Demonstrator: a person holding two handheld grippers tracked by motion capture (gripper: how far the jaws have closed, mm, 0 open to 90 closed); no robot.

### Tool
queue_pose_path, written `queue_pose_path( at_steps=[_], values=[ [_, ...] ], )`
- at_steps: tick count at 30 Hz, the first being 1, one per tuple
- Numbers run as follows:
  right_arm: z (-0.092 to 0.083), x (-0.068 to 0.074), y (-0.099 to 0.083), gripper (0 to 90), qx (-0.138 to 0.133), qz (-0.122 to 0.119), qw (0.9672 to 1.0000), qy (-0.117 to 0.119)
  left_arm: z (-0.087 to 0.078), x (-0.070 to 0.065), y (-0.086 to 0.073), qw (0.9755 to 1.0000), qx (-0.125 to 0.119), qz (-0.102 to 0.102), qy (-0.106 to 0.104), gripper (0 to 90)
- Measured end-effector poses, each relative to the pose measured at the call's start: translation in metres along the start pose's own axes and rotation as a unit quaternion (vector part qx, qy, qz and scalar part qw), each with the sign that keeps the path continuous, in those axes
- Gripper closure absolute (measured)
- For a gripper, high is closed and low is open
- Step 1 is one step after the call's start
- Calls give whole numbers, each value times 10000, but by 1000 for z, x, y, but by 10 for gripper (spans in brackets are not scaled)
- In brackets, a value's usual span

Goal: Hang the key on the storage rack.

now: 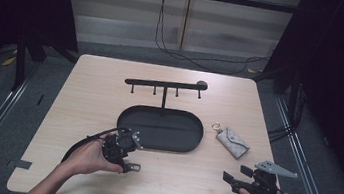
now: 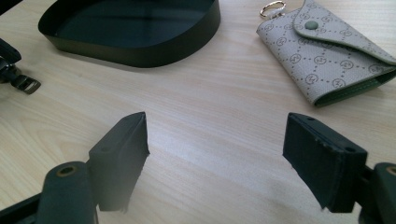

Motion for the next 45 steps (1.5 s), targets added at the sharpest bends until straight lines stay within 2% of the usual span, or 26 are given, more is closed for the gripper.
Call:
queue_pose_path(
  at_steps=[4, 11, 12, 15, 20, 27, 28, 31, 33, 35, 38, 40, 42, 45],
  values=[
    [2, 1, -1, 223, 84, -78, 9999, 53, 7, 2, 2, 10000, 34, 46, 25, 470],
    [2, 1, -1, 219, 68, -82, 9999, 74, 15, -3, 6, 9993, 159, 328, -2, 533],
    [2, 1, -1, 219, 83, -84, 9999, 72, 16, -3, 7, 9990, 183, 397, 45, 547],
    [3, 1, -1, 219, 93, -104, 9999, 78, 19, -5, 9, 9988, 223, 437, 76, 581],
    [3, 1, -1, 219, 99, -96, 9999, 73, 20, -8, 13, 9975, 307, 631, 82, 643],
    [3, 2, -1, 220, 109, -145, 9998, 67, 20, -4, 15, 9980, 360, 514, -72, 684],
    [3, 2, -1, 220, 104, -149, 9998, 65, 20, -4, 15, 9983, 347, 463, -60, 691],
    [3, 2, -1, 221, 103, -151, 9998, 59, 20, -4, 17, 9978, 423, 501, -68, 694],
    [3, 2, -1, 221, 114, -149, 9998, 64, 21, -5, 17, 9982, 382, 459, -44, 698],
    [3, 3, -1, 221, 113, -162, 9998, 57, 21, -4, 18, 9978, 469, 461, -30, 702],
    [3, 2, -1, 223, 123, -155, 9998, 58, 21, -5, 18, 9983, 456, 360, 12, 703],
    [4, 3, -1, 223, 141, -161, 9998, 62, 21, -4, 18, 9982, 485, 343, -20, 703],
    [4, 3, -1, 224, 147, -161, 9997, 58, 21, -3, 18, 9985, 488, 233, -71, 704],
    [4, 2, -1, 224, 158, -149, 9998, 55, 20, -2, 19, 9982, 542, 221, -89, 704]
  ],
)
Point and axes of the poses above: each handheld gripper's, and its own axes: z roughly forward along the jaws, y roughly out of its top, x roughly to its left, the point moved 3 cm from there along z, roughly forward along the jaws, and after that the axes turned 5 degrees about -x, right-handed, at the moved point
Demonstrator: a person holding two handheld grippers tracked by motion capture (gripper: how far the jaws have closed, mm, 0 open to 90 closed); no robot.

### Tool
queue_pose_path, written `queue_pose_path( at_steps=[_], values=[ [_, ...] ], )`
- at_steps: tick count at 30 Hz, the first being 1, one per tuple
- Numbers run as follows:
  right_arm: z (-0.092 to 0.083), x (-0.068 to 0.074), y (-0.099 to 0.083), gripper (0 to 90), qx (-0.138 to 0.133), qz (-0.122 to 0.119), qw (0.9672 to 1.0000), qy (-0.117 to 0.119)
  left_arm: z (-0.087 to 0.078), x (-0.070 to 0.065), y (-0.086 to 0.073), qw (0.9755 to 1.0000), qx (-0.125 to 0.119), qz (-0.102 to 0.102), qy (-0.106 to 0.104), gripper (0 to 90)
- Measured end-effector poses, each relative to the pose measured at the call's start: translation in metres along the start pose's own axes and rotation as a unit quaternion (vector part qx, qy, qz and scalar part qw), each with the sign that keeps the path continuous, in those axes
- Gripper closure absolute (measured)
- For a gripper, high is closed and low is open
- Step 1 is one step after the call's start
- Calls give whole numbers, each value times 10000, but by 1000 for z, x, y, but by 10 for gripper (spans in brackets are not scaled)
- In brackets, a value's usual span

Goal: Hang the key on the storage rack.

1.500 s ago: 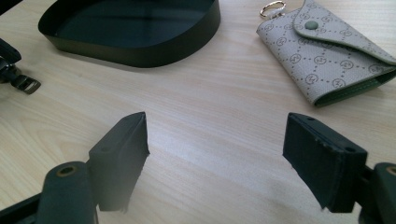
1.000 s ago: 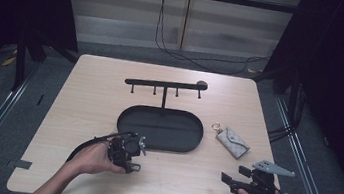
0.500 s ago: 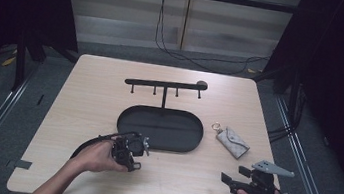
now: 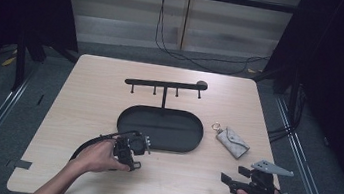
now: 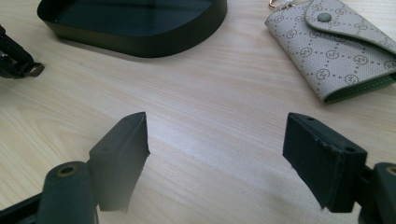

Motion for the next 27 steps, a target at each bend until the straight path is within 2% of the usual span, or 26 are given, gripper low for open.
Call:
queue_pose_path(
  at_steps=[3, 5, 6, 9, 11, 20, 24, 27],
  values=[
    [0, 0, 0, 225, 22, 13, 10000, 15, 0, 0, 0, 10000, 33, -15, 0, 704],
    [0, 0, 0, 225, 29, 8, 10000, 15, 0, 1, 0, 9998, 30, -182, -58, 704],
    [0, 0, 0, 225, 24, -2, 10000, 16, -1, 2, -1, 9997, 114, -207, -106, 705],
    [1, 0, 0, 226, 28, -8, 10000, 21, -1, 4, -1, 9988, 47, -457, -144, 706],
    [1, 0, 0, 226, 26, -10, 10000, 15, -2, 5, -3, 9989, 102, -442, -130, 706],
    [1, -1, 0, 226, 33, 13, 10000, 22, -23, 11, -10, 9978, -121, -641, -75, 706],
    [1, 0, 0, 226, 45, 7, 10000, 11, -34, 15, -14, 9965, -359, -758, 43, 705],
    [2, 0, 0, 226, 49, 16, 10000, 3, -41, 18, -14, 9959, -386, -819, 92, 706]
  ],
)
Point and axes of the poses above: each handheld gripper's, and its own axes: z roughly forward along the jaws, y roughly out of its top, x roughly to its left, the point moved 3 cm from there along z, roughly forward along the jaws, and after that the axes turned 5 degrees about -x, right-handed, at the moved point
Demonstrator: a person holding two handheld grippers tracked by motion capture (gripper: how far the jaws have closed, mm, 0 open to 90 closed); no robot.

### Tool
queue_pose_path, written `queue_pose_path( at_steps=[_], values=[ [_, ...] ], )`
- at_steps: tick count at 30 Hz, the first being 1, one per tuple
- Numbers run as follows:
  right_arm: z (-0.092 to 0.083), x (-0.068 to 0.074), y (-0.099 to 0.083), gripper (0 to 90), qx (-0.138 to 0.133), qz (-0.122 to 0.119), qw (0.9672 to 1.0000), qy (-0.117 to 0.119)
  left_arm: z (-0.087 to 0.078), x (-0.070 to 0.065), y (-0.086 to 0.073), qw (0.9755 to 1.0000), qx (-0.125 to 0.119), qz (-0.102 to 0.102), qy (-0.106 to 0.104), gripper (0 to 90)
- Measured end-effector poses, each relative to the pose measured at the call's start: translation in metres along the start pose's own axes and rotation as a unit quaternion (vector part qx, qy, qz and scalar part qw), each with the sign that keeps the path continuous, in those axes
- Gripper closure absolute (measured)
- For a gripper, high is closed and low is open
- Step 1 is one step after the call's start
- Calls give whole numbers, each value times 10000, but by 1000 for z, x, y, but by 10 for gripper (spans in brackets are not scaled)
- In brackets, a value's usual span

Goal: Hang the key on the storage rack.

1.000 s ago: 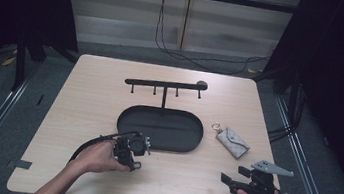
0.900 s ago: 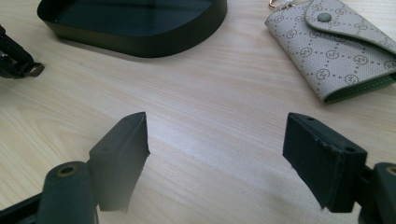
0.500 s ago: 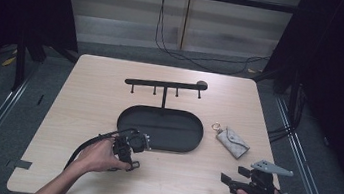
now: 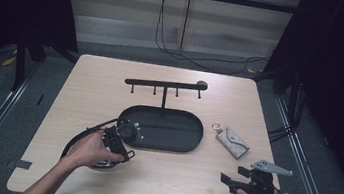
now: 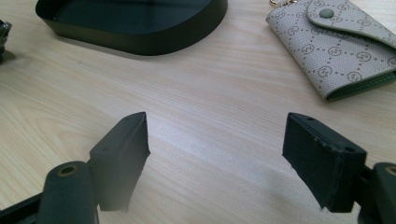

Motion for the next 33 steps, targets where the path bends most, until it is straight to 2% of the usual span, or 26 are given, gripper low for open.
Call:
queue_pose_path(
  at_steps=[4, 7, 13, 15, 20, 22, 24, 25, 29, 33],
  values=[
    [0, 0, 0, 226, -1, 2, 10000, 0, -11, 4, -1, 9998, -96, -163, 37, 706],
    [0, 0, 0, 226, 4, -10, 10000, -1, -18, 6, -1, 9997, -110, -206, 108, 705],
    [0, 0, 0, 226, 22, 7, 10000, -12, -32, 11, -3, 9988, -291, -249, 293, 706],
    [0, 0, 0, 226, 32, 9, 10000, -9, -35, 11, -4, 9982, -337, -321, 371, 706],
    [1, 0, 0, 226, 37, 10, 10000, 1, -48, 14, -7, 9977, -397, -424, 339, 706],
    [0, 0, 0, 226, 45, 10, 10000, 2, -54, 15, -8, 9971, -473, -449, 384, 706],
    [0, 0, 0, 226, 42, 9, 10000, 1, -58, 16, -9, 9969, -471, -452, 438, 706],
    [0, 0, 0, 226, 41, 10, 10000, -1, -60, 16, -9, 9973, -422, -452, 395, 706],
    [1, 0, 0, 224, 36, 10, 10000, -14, -68, 18, -10, 9969, -402, -440, 511, 707],
    [1, 0, 0, 222, 24, 6, 10000, -12, -74, 21, -12, 9962, -509, -516, 473, 708]
  ],
)
Point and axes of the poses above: each handheld gripper's, and its own axes: z roughly forward along the jaws, y roughly out of its top, x roughly to its left, the point moved 3 cm from there along z, roughly forward along the jaws, and after that the axes turned 5 degrees about -x, right-handed, at the moved point
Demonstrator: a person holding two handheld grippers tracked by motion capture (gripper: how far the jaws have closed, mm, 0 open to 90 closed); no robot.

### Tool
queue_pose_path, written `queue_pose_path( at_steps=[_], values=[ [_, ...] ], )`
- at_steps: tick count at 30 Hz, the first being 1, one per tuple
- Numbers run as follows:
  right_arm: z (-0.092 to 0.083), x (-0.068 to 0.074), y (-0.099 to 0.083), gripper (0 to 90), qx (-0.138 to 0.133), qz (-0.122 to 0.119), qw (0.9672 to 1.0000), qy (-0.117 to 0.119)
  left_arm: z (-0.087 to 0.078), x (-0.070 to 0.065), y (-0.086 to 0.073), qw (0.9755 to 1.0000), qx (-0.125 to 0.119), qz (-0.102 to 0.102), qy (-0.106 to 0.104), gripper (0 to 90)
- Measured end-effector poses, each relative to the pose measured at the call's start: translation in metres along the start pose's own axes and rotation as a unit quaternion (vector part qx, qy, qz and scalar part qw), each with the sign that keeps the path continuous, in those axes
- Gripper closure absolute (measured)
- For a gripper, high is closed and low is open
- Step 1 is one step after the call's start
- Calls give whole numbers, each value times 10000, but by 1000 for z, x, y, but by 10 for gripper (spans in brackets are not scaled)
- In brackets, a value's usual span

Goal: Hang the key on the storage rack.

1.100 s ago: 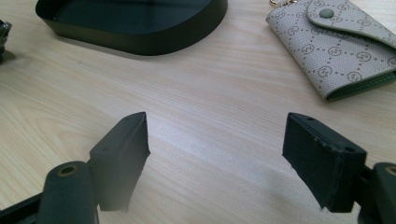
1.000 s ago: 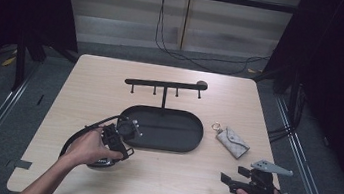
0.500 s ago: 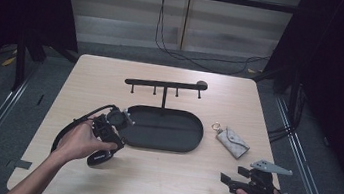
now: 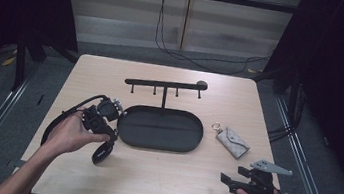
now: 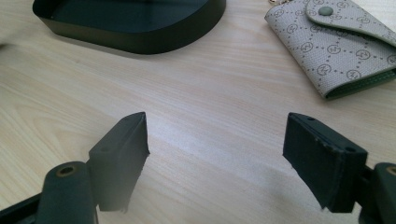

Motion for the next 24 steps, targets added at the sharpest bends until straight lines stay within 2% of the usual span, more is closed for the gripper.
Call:
queue_pose_path(
  at_steps=[9, 11, 13, 16, 24],
  values=[
    [0, 0, 0, 221, -4, 6, 10000, 1, -16, 3, 2, 10000, -57, -37, -41, 708],
    [0, 0, 0, 221, -3, 10, 10000, 1, -17, 3, 2, 10000, -78, -29, -7, 708],
    [0, 0, 0, 222, -4, 13, 10000, 0, -21, 4, 3, 9999, -62, 1, 133, 708],
    [0, -1, 0, 225, -4, 17, 10000, -11, -24, 5, 3, 9998, -43, -33, 171, 709],
    [0, 0, 0, 224, -13, 20, 10000, -6, -30, 7, 9, 9999, 90, -99, 87, 708]
  ],
)
Point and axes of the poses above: each handheld gripper's, and its own axes: z roughly forward along the jaws, y roughly out of its top, x roughly to its left, the point moved 3 cm from there along z, roughly forward along the jaws, and after that the axes turned 5 degrees about -x, right-handed, at the moved point
